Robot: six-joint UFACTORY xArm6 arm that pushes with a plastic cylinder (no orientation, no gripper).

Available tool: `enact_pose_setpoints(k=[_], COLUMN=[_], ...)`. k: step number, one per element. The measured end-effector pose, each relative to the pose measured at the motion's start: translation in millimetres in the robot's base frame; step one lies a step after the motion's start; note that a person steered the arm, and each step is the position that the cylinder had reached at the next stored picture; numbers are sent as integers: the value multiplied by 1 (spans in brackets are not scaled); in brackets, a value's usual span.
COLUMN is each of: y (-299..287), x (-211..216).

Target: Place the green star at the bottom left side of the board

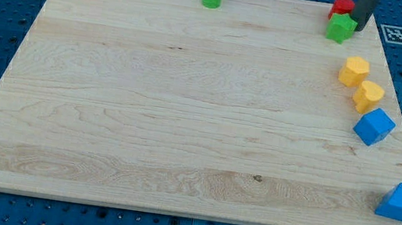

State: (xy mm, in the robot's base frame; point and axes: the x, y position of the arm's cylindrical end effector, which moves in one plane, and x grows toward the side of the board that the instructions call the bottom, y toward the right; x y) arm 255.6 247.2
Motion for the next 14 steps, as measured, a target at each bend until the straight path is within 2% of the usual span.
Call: enact_pose_setpoints(k=[2, 4, 6, 9, 14], y=[-69, -140, -219, -270, -335], x=[14, 71, 92, 165, 246])
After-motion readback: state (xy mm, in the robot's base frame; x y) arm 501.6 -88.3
